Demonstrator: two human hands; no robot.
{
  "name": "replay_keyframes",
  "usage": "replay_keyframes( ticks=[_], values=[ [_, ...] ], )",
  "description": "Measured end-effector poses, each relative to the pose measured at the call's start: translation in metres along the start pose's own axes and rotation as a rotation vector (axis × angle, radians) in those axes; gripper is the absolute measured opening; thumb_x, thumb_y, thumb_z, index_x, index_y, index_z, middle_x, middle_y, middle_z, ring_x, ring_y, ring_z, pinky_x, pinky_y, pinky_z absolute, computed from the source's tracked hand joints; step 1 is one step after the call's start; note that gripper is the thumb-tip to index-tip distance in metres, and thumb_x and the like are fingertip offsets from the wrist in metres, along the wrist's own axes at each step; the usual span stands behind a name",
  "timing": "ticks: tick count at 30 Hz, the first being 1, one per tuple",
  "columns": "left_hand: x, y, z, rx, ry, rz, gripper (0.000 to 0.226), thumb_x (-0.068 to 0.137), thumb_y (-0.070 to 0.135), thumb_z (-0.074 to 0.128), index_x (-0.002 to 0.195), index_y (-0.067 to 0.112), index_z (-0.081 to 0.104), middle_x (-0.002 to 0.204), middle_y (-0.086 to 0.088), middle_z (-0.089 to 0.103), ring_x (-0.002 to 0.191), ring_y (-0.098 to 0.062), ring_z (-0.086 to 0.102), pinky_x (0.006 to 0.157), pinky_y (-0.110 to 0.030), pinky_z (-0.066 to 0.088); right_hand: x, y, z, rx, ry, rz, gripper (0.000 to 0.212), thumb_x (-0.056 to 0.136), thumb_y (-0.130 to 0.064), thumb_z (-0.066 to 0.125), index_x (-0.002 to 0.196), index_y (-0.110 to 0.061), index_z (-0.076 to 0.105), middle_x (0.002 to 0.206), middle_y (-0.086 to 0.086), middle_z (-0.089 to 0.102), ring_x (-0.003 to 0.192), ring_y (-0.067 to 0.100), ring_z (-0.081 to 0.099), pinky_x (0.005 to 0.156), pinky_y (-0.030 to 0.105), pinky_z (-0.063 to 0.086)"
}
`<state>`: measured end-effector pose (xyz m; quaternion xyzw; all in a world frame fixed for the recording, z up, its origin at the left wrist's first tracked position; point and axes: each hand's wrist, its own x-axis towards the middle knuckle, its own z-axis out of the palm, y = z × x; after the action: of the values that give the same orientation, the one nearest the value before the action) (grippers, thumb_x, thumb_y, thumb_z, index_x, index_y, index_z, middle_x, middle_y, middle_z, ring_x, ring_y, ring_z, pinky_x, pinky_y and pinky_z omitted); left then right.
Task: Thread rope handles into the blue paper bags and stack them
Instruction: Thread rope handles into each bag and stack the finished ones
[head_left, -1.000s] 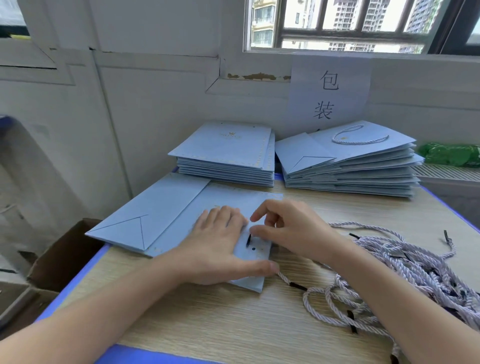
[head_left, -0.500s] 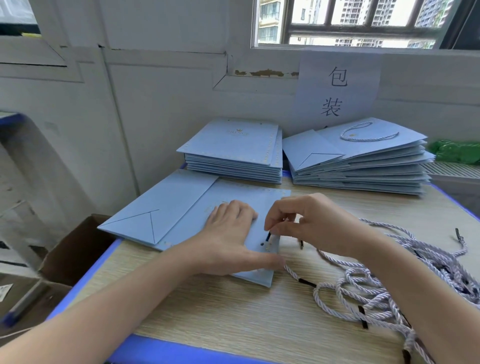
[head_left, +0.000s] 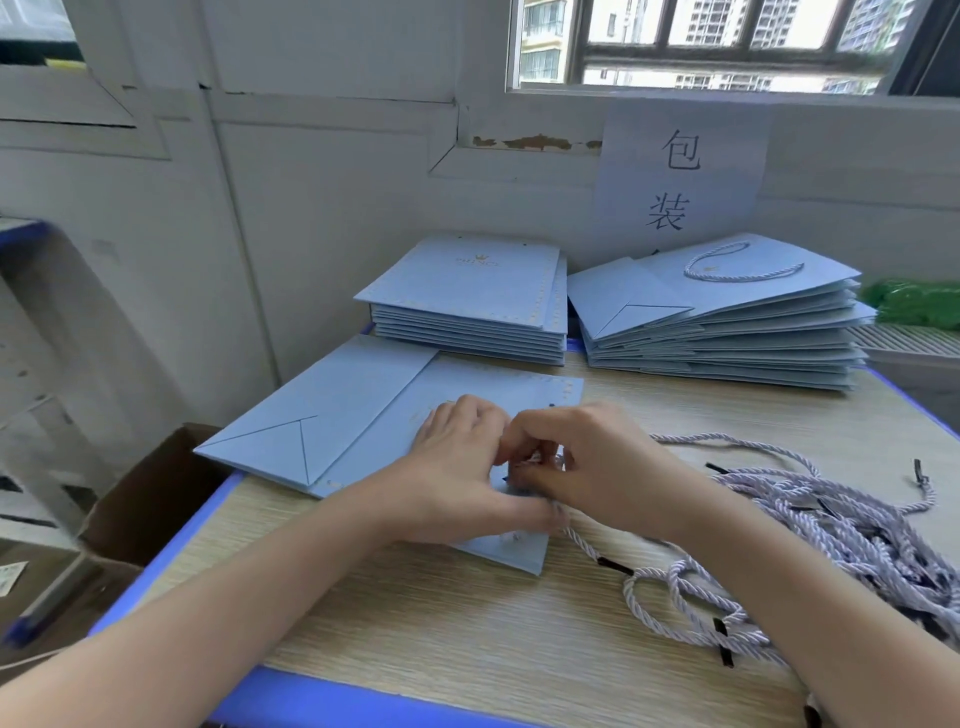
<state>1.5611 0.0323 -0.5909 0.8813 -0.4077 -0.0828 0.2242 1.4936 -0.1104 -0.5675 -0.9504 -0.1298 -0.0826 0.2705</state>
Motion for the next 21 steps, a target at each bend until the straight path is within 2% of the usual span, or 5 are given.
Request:
replay_keyframes(
  ticks=[8,11,14,17,21],
  values=[
    [0.0,0.003,-0.009,-0.164,-0.008,-0.053,0.075,0.041,0.073,0.046,0.106,0.036,0.045,0.118,0.016,0.039,0.12,-0.003,0.033,0.094,-0.026,0.033,-0.005,0.002,-0.018,-0.095,-0.067,-0.029,0.03,0.084,-0.012,0.051,0.087,-0.029,0.076,0.084,-0.011,0.05,0.069,-0.001,0.046,0.065,0.012,0.032],
    [-0.003,0.004,-0.018,-0.274,0.011,-0.071,0.063,0.041,0.071,0.049,0.092,0.034,0.053,0.112,0.016,0.048,0.111,0.001,0.042,0.086,-0.021,0.035,-0.01,0.006,-0.029,-0.028,0.07,-0.012,0.027,0.089,-0.012,0.054,0.09,-0.031,0.073,0.094,-0.009,0.051,0.071,-0.003,0.049,0.065,0.008,0.035],
    [-0.003,0.001,-0.025,-0.329,0.062,-0.077,0.055,0.044,0.068,0.055,0.077,0.025,0.063,0.098,0.01,0.064,0.1,-0.003,0.055,0.09,-0.032,0.042,-0.01,0.007,-0.036,0.069,0.222,0.091,0.021,0.086,-0.012,0.06,0.075,-0.028,0.069,0.076,-0.012,0.058,0.06,0.004,0.05,0.056,0.01,0.036],
    [-0.003,-0.001,-0.03,-0.371,0.065,-0.087,0.055,0.045,0.064,0.057,0.071,0.017,0.068,0.085,-0.003,0.069,0.085,-0.015,0.061,0.084,-0.036,0.045,-0.01,0.002,-0.036,0.188,0.06,0.252,0.02,0.085,-0.012,0.058,0.072,-0.016,0.072,0.056,-0.004,0.063,0.043,0.006,0.048,0.044,0.016,0.035],
    [-0.004,0.001,-0.032,-0.418,0.038,-0.074,0.04,0.058,0.048,0.061,0.071,0.011,0.07,0.07,-0.004,0.059,0.069,-0.011,0.049,0.071,-0.031,0.037,-0.009,-0.005,-0.015,0.327,-0.143,0.362,0.027,0.09,-0.018,0.052,0.091,0.004,0.067,0.045,-0.002,0.057,0.033,0.007,0.036,0.037,0.015,0.027]
  ],
)
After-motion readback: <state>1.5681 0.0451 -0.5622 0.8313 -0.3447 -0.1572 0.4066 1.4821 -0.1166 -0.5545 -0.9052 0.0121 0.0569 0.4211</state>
